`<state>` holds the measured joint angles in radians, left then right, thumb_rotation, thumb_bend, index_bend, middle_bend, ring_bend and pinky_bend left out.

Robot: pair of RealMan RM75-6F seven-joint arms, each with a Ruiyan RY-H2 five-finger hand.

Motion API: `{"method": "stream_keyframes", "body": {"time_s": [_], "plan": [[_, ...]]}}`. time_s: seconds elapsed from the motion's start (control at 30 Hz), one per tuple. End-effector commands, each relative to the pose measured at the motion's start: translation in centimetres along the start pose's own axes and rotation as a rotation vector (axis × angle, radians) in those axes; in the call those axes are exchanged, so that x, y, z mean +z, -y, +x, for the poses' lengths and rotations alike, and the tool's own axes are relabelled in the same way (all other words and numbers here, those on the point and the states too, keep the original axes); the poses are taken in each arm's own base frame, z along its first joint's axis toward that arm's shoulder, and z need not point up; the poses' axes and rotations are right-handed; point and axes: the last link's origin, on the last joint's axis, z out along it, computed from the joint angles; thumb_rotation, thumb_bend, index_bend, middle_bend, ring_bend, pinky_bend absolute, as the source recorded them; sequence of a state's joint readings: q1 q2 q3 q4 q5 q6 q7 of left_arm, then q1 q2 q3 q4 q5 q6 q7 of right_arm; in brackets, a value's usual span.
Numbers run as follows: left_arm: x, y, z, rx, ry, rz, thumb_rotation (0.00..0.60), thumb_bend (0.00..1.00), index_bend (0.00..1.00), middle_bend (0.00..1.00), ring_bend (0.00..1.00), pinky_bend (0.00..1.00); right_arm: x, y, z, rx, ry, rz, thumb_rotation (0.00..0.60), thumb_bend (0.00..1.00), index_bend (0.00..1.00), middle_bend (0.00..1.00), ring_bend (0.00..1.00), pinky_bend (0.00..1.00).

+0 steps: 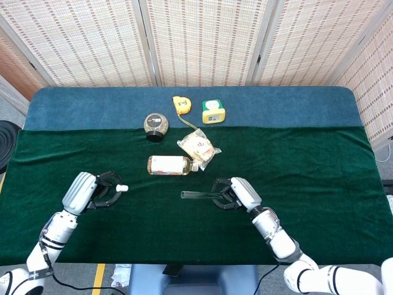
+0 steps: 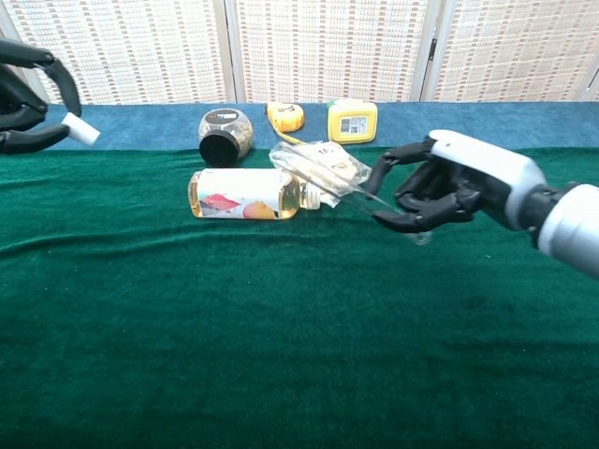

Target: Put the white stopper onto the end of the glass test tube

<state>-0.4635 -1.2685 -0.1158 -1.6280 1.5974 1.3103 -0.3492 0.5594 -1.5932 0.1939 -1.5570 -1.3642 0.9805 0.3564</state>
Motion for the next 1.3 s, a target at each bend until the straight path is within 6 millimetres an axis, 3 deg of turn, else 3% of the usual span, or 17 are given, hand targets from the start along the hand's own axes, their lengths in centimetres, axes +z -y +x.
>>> {"method": "stream_keyframes", "body": {"time_s": [0.03, 0.43, 1.3], "plan": [[0.4, -0.8, -0.4, -0.004, 0.004, -0.026, 0.600, 0.51, 0.63, 0.96, 0.91, 0.89, 0.8, 0.5, -0.9, 0.013, 0.011, 0.010, 0.600, 0.60, 0.81, 0.95, 1.00, 0.96], [1.5, -3.2, -1.9, -0.026, 0.032, -0.101, 0.600, 0.51, 0.63, 0.96, 0.91, 0.89, 2.5, 1.4, -2.8, 0.051, 0.034, 0.019, 0.600, 0.60, 0.82, 0.95, 1.00, 0.96], [2.0, -4.6, -3.7, -0.052, -0.010, -0.122, 0.600, 0.51, 0.63, 0.96, 0.91, 0.89, 3.4, 2.9, -3.7, 0.089, 0.015, 0.056, 0.600, 0.60, 0.82, 0.95, 1.00, 0.96]]}}
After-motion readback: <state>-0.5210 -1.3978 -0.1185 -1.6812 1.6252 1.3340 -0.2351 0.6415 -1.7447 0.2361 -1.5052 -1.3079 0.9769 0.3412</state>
